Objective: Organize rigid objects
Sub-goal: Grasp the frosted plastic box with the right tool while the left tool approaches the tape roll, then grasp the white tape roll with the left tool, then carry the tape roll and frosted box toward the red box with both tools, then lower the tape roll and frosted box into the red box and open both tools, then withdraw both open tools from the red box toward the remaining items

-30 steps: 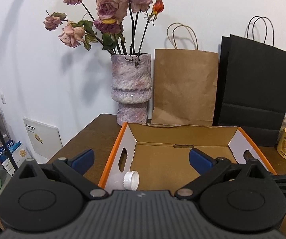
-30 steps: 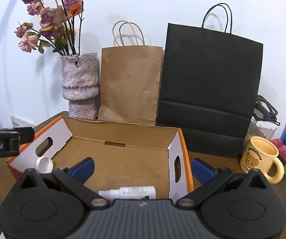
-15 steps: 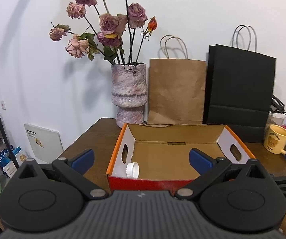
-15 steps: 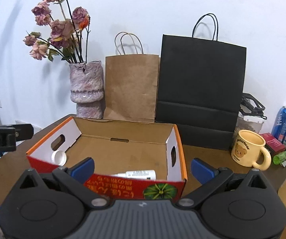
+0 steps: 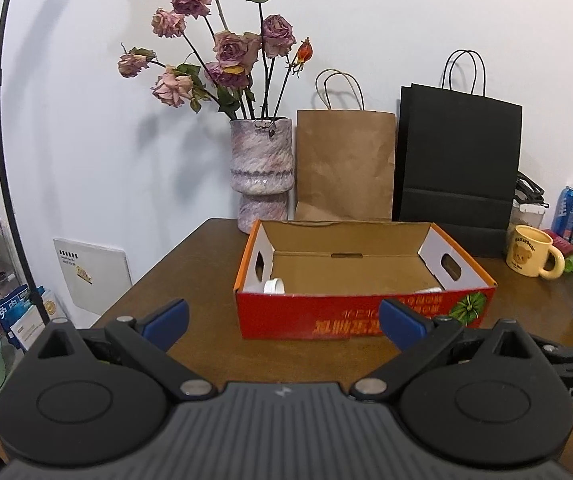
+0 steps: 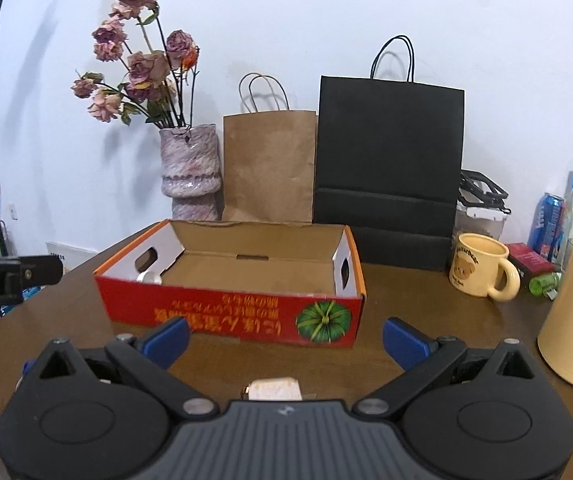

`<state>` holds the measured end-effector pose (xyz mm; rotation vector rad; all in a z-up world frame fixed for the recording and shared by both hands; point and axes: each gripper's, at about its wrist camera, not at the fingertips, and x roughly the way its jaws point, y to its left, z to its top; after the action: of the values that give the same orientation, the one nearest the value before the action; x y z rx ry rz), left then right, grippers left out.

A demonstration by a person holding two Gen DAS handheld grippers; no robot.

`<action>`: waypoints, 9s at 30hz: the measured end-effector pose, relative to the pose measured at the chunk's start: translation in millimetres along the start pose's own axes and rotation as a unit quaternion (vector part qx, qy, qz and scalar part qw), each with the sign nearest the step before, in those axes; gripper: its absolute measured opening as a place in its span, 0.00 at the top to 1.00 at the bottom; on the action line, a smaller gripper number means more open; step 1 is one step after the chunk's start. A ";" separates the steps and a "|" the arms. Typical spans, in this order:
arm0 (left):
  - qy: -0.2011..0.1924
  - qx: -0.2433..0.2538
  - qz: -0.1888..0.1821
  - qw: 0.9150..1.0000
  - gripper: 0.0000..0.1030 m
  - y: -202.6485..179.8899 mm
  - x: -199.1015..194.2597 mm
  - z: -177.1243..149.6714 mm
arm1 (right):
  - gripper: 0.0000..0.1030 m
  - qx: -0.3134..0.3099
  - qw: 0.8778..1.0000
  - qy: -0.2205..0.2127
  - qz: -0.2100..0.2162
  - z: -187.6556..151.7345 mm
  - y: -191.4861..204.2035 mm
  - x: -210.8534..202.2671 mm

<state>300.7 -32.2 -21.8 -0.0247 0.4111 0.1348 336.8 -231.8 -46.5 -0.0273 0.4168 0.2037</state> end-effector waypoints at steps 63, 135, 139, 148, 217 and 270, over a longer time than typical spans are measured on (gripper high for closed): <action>0.111 0.014 0.074 0.991 0.00 66.0 -3.9 -88.1 | 0.19 -0.069 0.989 0.076 0.109 -77.2 -32.6 32.2; 0.012 0.005 -0.042 0.999 0.57 44.1 13.0 -36.6 | 0.18 0.019 0.999 -0.026 -0.003 -50.1 13.2 -4.5; 0.012 -0.002 -0.048 0.999 0.57 38.0 23.1 -25.8 | 0.18 0.018 0.999 -0.032 -0.002 -40.3 15.0 5.0; 0.009 -0.008 -0.052 0.999 0.57 22.3 50.2 -9.8 | 0.18 0.024 0.999 -0.040 0.003 -23.4 16.2 27.8; -0.006 -0.006 0.007 1.000 0.00 -9.7 205.6 49.0 | 0.00 -0.001 1.000 -0.023 -0.015 53.5 4.2 194.6; -0.027 -0.015 -0.038 0.999 0.00 5.8 107.0 9.7 | 0.00 -0.001 0.999 -0.046 -0.023 15.6 -5.2 92.3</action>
<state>400.9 -12.5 -55.6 -0.0657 0.3537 0.0658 426.7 -218.2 -69.7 -0.0299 0.3237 0.1586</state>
